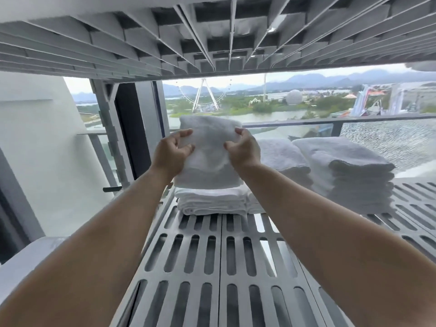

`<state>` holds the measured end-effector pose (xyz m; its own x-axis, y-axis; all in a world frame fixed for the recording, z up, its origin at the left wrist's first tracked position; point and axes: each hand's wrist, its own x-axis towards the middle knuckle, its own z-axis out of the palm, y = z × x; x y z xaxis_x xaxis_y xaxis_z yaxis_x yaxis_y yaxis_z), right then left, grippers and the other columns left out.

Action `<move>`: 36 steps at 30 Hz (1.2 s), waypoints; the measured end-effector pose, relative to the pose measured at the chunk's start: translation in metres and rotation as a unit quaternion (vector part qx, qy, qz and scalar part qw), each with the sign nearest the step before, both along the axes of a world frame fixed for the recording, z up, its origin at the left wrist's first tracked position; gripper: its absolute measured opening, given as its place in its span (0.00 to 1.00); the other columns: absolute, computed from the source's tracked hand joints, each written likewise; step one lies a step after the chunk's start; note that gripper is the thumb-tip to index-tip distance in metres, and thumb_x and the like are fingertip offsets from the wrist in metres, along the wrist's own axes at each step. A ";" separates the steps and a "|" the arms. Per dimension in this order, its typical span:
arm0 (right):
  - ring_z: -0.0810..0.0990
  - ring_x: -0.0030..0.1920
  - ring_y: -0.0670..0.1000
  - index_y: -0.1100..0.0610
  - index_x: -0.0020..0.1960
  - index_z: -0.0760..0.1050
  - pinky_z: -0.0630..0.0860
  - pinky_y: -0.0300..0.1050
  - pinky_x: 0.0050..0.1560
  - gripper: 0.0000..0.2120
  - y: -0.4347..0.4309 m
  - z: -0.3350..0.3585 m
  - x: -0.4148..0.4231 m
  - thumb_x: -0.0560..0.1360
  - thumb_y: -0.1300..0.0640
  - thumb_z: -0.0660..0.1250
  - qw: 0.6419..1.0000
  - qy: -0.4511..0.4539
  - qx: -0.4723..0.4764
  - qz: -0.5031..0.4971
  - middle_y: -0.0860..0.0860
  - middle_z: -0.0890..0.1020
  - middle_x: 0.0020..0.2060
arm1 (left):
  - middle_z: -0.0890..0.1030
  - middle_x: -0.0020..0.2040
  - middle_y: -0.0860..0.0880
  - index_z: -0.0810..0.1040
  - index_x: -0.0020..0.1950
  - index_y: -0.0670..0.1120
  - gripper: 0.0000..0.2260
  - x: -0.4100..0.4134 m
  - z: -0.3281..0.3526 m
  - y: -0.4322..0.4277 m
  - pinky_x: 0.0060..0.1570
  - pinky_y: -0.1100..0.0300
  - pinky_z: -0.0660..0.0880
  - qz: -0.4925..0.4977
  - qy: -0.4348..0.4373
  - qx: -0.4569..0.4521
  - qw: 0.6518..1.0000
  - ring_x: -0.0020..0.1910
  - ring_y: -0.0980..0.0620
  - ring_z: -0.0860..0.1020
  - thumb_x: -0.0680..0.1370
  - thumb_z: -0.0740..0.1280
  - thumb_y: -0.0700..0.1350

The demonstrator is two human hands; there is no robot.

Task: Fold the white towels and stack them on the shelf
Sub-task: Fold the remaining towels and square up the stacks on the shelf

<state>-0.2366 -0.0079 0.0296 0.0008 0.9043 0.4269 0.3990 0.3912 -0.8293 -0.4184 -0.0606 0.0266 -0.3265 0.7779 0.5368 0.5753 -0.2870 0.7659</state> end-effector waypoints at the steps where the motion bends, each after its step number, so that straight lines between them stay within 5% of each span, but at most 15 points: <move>1: 0.74 0.68 0.56 0.57 0.75 0.66 0.68 0.45 0.68 0.26 0.002 -0.002 0.001 0.78 0.60 0.65 0.999 -0.038 -0.018 0.002 0.55 0.76 0.69 | 0.80 0.61 0.44 0.78 0.68 0.53 0.18 -0.001 -0.007 0.006 0.58 0.46 0.79 -0.008 0.001 -0.024 1.000 0.50 0.47 0.80 0.78 0.69 0.43; 4: 0.73 0.69 0.59 0.60 0.77 0.63 0.69 0.46 0.67 0.29 -0.002 -0.017 0.005 0.76 0.66 0.59 0.991 -0.122 -0.053 0.014 0.59 0.75 0.69 | 0.76 0.69 0.48 0.75 0.71 0.53 0.18 0.001 -0.039 0.016 0.67 0.53 0.71 -0.021 0.015 -0.107 0.994 0.64 0.50 0.76 0.81 0.65 0.45; 7: 0.73 0.67 0.61 0.60 0.77 0.61 0.71 0.47 0.61 0.30 -0.009 -0.031 0.006 0.76 0.66 0.58 0.986 -0.160 -0.036 0.029 0.61 0.76 0.67 | 0.78 0.67 0.49 0.77 0.68 0.54 0.16 0.002 -0.051 0.022 0.68 0.50 0.72 -0.013 -0.025 -0.116 0.993 0.63 0.48 0.77 0.81 0.65 0.46; 12: 0.73 0.66 0.61 0.60 0.76 0.63 0.70 0.48 0.63 0.30 -0.012 -0.032 0.007 0.74 0.70 0.57 0.983 -0.181 0.020 0.038 0.62 0.76 0.65 | 0.83 0.59 0.52 0.82 0.58 0.56 0.11 0.002 -0.033 0.031 0.45 0.69 0.77 0.007 0.022 -0.035 0.999 0.46 0.58 0.82 0.79 0.69 0.43; 16: 0.71 0.69 0.60 0.62 0.76 0.61 0.68 0.47 0.67 0.27 -0.008 -0.034 0.007 0.78 0.63 0.60 0.975 -0.219 -0.006 0.043 0.62 0.73 0.68 | 0.81 0.63 0.49 0.81 0.62 0.54 0.11 -0.003 -0.038 0.042 0.62 0.56 0.75 0.031 0.077 -0.130 0.988 0.57 0.49 0.80 0.81 0.66 0.46; 23: 0.64 0.74 0.59 0.68 0.66 0.70 0.63 0.50 0.74 0.17 -0.007 -0.044 0.009 0.82 0.58 0.59 0.954 -0.298 0.031 0.036 0.63 0.69 0.72 | 0.78 0.65 0.42 0.81 0.62 0.45 0.15 0.009 -0.028 0.034 0.63 0.53 0.71 0.105 0.188 -0.170 0.961 0.63 0.43 0.76 0.80 0.63 0.49; 28: 0.52 0.80 0.57 0.59 0.79 0.59 0.48 0.56 0.79 0.27 -0.016 -0.055 0.010 0.83 0.49 0.53 0.918 -0.385 0.092 0.004 0.54 0.58 0.80 | 0.57 0.80 0.40 0.75 0.67 0.44 0.19 0.028 -0.038 0.019 0.72 0.40 0.62 0.117 0.336 -0.193 0.915 0.77 0.37 0.57 0.83 0.54 0.52; 36: 0.49 0.81 0.54 0.55 0.82 0.50 0.43 0.54 0.79 0.36 -0.004 -0.063 0.015 0.81 0.35 0.45 0.890 -0.451 0.039 0.045 0.53 0.52 0.81 | 0.57 0.81 0.47 0.64 0.78 0.58 0.23 0.022 -0.060 0.010 0.78 0.45 0.49 0.061 0.334 -0.192 0.921 0.81 0.43 0.50 0.84 0.51 0.60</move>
<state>-0.2217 -0.0118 -0.0330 -0.4459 0.8506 0.2786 0.8529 0.4982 -0.1561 -0.3968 -0.0509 -0.0333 -0.1203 0.9319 0.3421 0.9650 0.0289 0.2605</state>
